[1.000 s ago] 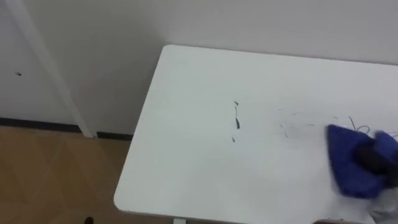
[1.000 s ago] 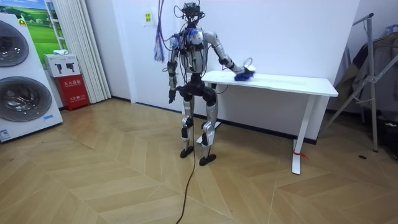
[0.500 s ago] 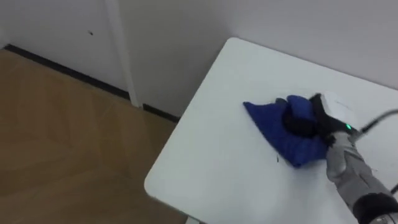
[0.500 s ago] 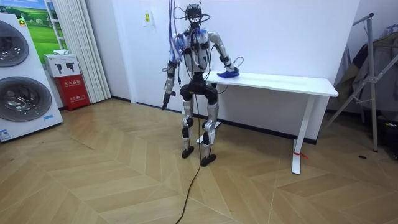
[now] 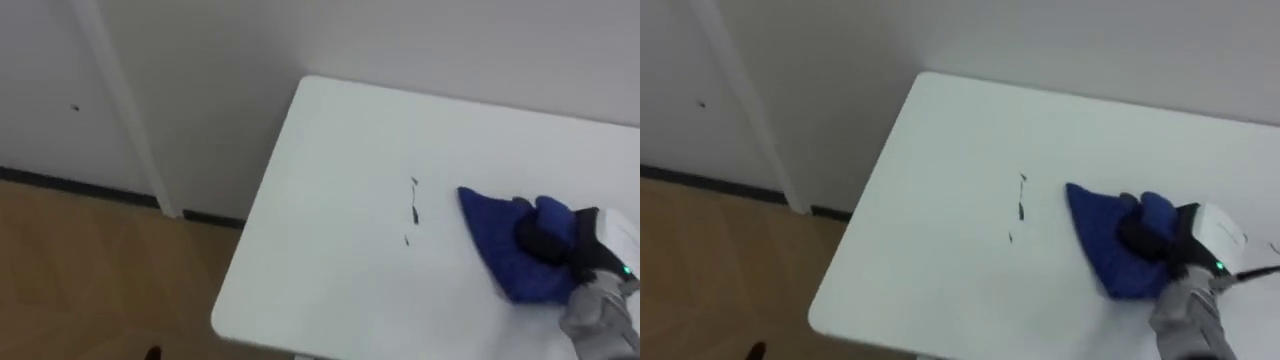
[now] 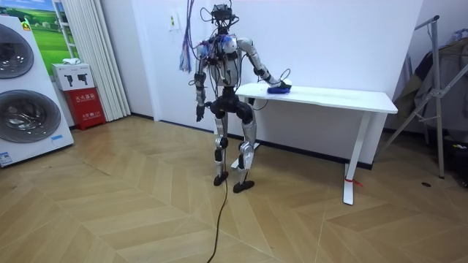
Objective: Wipe table
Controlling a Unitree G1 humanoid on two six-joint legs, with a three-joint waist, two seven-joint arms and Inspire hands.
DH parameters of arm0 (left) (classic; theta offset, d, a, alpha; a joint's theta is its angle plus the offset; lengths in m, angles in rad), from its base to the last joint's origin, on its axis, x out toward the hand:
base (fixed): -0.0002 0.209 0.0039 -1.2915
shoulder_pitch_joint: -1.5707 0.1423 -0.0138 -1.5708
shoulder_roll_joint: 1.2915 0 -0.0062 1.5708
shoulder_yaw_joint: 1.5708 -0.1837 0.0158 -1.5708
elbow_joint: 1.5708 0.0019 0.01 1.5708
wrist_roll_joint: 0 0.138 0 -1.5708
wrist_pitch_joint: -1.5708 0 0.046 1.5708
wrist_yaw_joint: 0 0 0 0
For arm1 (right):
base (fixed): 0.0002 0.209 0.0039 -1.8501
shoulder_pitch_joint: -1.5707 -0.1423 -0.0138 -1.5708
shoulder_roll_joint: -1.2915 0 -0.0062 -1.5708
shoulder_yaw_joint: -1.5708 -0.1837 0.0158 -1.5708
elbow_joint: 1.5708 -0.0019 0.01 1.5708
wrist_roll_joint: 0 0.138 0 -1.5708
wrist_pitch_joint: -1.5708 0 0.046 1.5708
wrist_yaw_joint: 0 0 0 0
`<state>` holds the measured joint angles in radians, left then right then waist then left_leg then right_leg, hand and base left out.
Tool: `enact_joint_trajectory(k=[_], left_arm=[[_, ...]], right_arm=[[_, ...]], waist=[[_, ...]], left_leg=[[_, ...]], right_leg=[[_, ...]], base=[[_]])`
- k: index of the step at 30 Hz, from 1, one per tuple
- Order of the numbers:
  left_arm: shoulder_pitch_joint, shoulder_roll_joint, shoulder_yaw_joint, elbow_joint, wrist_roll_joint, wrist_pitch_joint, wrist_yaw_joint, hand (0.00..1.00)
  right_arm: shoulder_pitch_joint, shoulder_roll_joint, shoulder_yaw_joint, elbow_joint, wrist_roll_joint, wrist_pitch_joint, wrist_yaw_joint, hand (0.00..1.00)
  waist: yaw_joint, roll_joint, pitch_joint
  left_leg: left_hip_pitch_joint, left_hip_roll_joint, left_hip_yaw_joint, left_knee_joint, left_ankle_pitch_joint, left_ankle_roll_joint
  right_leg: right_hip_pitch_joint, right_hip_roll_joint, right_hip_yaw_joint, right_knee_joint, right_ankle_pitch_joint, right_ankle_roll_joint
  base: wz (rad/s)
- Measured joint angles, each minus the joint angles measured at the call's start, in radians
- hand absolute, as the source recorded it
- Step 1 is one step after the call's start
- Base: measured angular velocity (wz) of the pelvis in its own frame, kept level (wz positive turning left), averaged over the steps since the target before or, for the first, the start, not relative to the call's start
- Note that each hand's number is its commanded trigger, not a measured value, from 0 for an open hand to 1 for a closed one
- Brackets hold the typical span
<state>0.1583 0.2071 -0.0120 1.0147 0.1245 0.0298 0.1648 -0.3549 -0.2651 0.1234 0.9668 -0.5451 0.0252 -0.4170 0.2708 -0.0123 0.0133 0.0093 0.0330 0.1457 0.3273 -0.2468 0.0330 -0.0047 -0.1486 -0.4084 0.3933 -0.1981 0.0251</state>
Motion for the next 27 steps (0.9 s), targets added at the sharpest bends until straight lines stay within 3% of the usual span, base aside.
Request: enact_joint_trajectory(k=[2, 3, 4, 5, 6, 7, 8, 10, 11, 12, 13, 14, 15, 16, 17, 18, 20, 21, 22, 23, 24, 25, 26, 27], left_arm=[[-0.043, -0.002, -0.008, 0.025, 0.0, 0.003, 0.001, 0.0], [-0.059, -0.005, -0.016, 0.026, -0.002, -0.002, 0.003, 0.0], [-0.061, -0.006, -0.028, 0.012, -0.001, -0.013, 0.008, 0.0], [-0.066, -0.006, -0.036, -0.002, -0.002, -0.014, 0.01, 0.0], [-0.059, -0.005, -0.044, -0.016, -0.001, -0.016, 0.013, 0.0], [-0.05, -0.003, -0.044, -0.016, -0.001, -0.014, 0.017, 0.0], [-0.041, 0.002, -0.042, -0.016, 0.001, -0.012, 0.019, 0.0], [-0.021, 0.029, -0.027, -0.013, 0.002, 0.007, 0.019, 0.0], [-0.018, 0.04, -0.026, -0.013, 0.002, 0.007, 0.018, 0.0], [-0.01, 0.065, -0.024, -0.013, 0.0, 0.007, 0.018, 0.0], [-0.01, 0.093, -0.018, -0.013, 0.0, 0.008, 0.016, 0.0], [-0.01, 0.107, -0.01, -0.013, 0.003, 0.008, 0.013, 0.0], [-0.013, 0.128, 0.018, -0.015, 0.009, 0.007, 0.006, 0.0], [-0.012, 0.121, 0.049, -0.013, 0.009, 0.007, 0.007, 0.0], [-0.005, 0.113, 0.053, -0.013, 0.002, 0.005, 0.006, 0.0], [0.014, 0.094, 0.051, -0.016, -0.008, 0.003, -0.002, 0.0], [0.017, 0.054, 0.051, -0.019, -0.002, 0.003, -0.002, 0.0], [0.01, 0.048, 0.051, -0.019, -0.003, 0.003, -0.002, 0.0], [-0.006, 0.035, 0.051, -0.019, -0.004, 0.002, -0.001, 0.0], [-0.02, 0.019, 0.05, -0.019, -0.003, -0.007, -0.001, 0.0], [-0.024, 0.01, 0.048, -0.023, -0.002, -0.01, -0.003, 0.0], [-0.023, -0.003, 0.045, -0.035, -0.002, -0.011, -0.008, 0.0], [-0.023, -0.009, 0.045, -0.037, -0.002, -0.012, -0.01, 0.0], [-0.022, -0.015, 0.045, -0.039, -0.012, -0.012, -0.017, 0.0]], right_arm=[[-0.075, 0.069, 0.083, 0.0, -0.037, 0.012, 0.034, 1.0], [-0.109, 0.121, 0.112, 0.0, -0.08, 0.013, 0.054, 1.0], [-0.14, 0.155, 0.133, 0.002, -0.137, 0.007, 0.06, 1.0], [-0.157, 0.162, 0.139, 0.002, -0.163, -0.006, 0.06, 1.0], [-0.191, 0.164, 0.149, 0.004, -0.198, -0.029, 0.059, 1.0], [-0.22, 0.163, 0.148, 0.011, -0.198, -0.036, 0.049, 1.0], [-0.224, 0.162, 0.148, 0.016, -0.196, -0.036, 0.041, 1.0], [-0.182, 0.14, 0.125, 0.025, -0.151, -0.051, 0.004, 1.0], [-0.167, 0.135, 0.113, 0.016, -0.144, -0.057, -0.008, 1.0], [-0.142, 0.131, 0.085, 0.012, -0.126, -0.066, -0.02, 1.0], [-0.106, 0.117, 0.064, 0.024, -0.103, -0.09, -0.031, 1.0], [-0.09, 0.112, 0.046, 0.025, -0.097, -0.106, -0.031, 1.0], [-0.062, 0.098, 0.012, 0.016, -0.098, -0.124, -0.031, 1.0], [-0.02, 0.062, -0.014, 0.002, -0.101, -0.135, -0.039, 1.0], [0.005, 0.041, -0.023, -0.005, -0.1, -0.134, -0.039, 1.0], [0.04, 0.003, -0.031, -0.01, -0.093, -0.121, -0.036, 1.0], [0.064, -0.051, -0.039, -0.039, -0.091, -0.065, -0.006, 1.0], [0.063, -0.053, -0.039, -0.048, -0.091, -0.055, 0.002, 1.0], [0.059, -0.053, -0.037, -0.059, -0.098, -0.039, 0.019, 1.0], [0.055, -0.049, -0.032, -0.092, -0.115, -0.021, 0.044, 1.0], [0.05, -0.044, -0.026, -0.117, -0.119, -0.014, 0.059, 1.0], [0.028, -0.031, 0.011, -0.178, -0.126, 0.005, 0.087, 1.0], [0.012, -0.032, 0.032, -0.2, -0.13, 0.01, 0.097, 1.0], [-0.043, -0.008, 0.083, -0.205, -0.14, 0.01, 0.105, 1.0]], waist=[[0.041, -0.002, 0.0038], [0.08, 0.0, 0.0086], [0.117, -0.006, 0.0094], [0.135, -0.01, 0.0116], [0.172, -0.013, 0.0097], [0.194, -0.015, 0.0078], [0.199, -0.016, 0.0069], [0.195, -0.014, 0.0075], [0.182, -0.015, 0.0069], [0.148, -0.015, 0.0063], [0.106, -0.013, 0.0084], [0.084, -0.021, 0.0054], [0.047, -0.04, 0.0042], [0.026, -0.037, -0.0101], [0.03, -0.014, -0.0117], [0.023, -0.015, -0.0195], [-0.021, -0.015, -0.0193], [-0.028, -0.014, -0.015], [-0.031, -0.026, -0.0043], [-0.022, -0.024, -0.0034], [-0.016, -0.021, 0.0001], [-0.002, -0.019, 0.0061], [0.011, -0.016, 0.0072], [0.04, -0.01, 0.016]], left_leg=[[-0.02, 0.03, 0.039, 0.027, -0.008, -0.002], [-0.026, 0.041, 0.042, 0.047, -0.014, -0.009], [-0.044, 0.045, 0.042, 0.066, -0.02, -0.017], [-0.058, 0.046, 0.039, 0.077, -0.021, -0.02], [-0.093, 0.053, 0.03, 0.097, -0.019, -0.03], [-0.131, 0.071, 0.011, 0.12, -0.018, -0.044], [-0.145, 0.079, -0.001, 0.124, -0.016, -0.055], [-0.167, 0.124, -0.064, 0.135, -0.009, -0.102], [-0.173, 0.138, -0.084, 0.138, -0.008, -0.117], [-0.174, 0.168, -0.13, 0.138, -0.002, -0.152], [-0.172, 0.204, -0.178, 0.133, 0.008, -0.195], [-0.172, 0.221, -0.188, 0.126, 0.016, -0.216], [-0.169, 0.258, -0.189, 0.116, 0.032, -0.249], [-0.154, 0.313, -0.19, 0.112, 0.043, -0.26], [-0.135, 0.343, -0.186, 0.107, 0.048, -0.241], [-0.113, 0.373, -0.148, 0.098, 0.074, -0.188], [-0.102, 0.368, -0.046, 0.135, 0.09, -0.19], [-0.104, 0.358, -0.035, 0.158, 0.089, -0.189], [-0.116, 0.321, -0.03, 0.199, 0.075, -0.172], [-0.131, 0.28, -0.016, 0.254, 0.045, -0.142], [-0.139, 0.254, -0.01, 0.282, 0.027, -0.126], [-0.153, 0.191, 0.009, 0.299, -0.008, -0.095], [-0.155, 0.16, 0.02, 0.292, -0.02, -0.083], [-0.158, 0.092, 0.02, 0.255, -0.029, -0.067]], right_leg=[[-0.05, -0.022, -0.035, 0.084, -0.007, 0.002], [-0.061, -0.072, -0.054, 0.189, -0.033, 0.016], [-0.06, -0.145, -0.062, 0.252, -0.063, 0.03], [-0.062, -0.183, -0.063, 0.265, -0.071, 0.037], [-0.064, -0.241, -0.057, 0.262, -0.07, 0.041], [-0.061, -0.288, -0.059, 0.242, -0.065, 0.047], [-0.06, -0.304, -0.057, 0.22, -0.06, 0.055], [-0.028, -0.338, -0.039, 0.119, -0.027, 0.073], [-0.022, -0.341, -0.032, 0.099, -0.014, 0.073], [-0.001, -0.333, -0.035, 0.042, 0.019, 0.081], [0.023, -0.305, -0.032, -0.02, 0.057, 0.083], [0.024, -0.292, -0.026, -0.037, 0.071, 0.084], [0.005, -0.269, -0.012, -0.029, 0.095, 0.086], [-0.006, -0.24, -0.014, 0.055, 0.034, 0.204], [-0.015, -0.221, -0.018, 0.096, -0.006, 0.17], [-0.029, -0.195, -0.018, 0.148, -0.056, 0.134], [-0.035, -0.139, -0.022, 0.159, -0.094, 0.076], [-0.036, -0.127, -0.021, 0.156, -0.097, 0.061], [-0.037, -0.112, -0.015, 0.14, -0.094, 0.031], [-0.034, -0.088, 0.001, 0.116, -0.086, 0.006], [-0.035, -0.076, 0.012, 0.105, -0.082, -0.001], [-0.045, -0.056, 0.038, 0.092, -0.075, -0.013], [-0.051, -0.044, 0.055, 0.086, -0.071, -0.021], [-0.054, -0.021, 0.088, 0.07, -0.064, -0.032]], base=[[-0.55], [-0.09], [-0.05], [0.04], [0.15], [0.18], [0.29], [0.5], [0.73], [0.85], [0.88], [0.77], [0.55], [0.26], [-0.13], [-0.29], [-0.21], [-0.29], [-0.43], [-0.52], [-0.67], [-0.65], [-0.93], [-0.9]])
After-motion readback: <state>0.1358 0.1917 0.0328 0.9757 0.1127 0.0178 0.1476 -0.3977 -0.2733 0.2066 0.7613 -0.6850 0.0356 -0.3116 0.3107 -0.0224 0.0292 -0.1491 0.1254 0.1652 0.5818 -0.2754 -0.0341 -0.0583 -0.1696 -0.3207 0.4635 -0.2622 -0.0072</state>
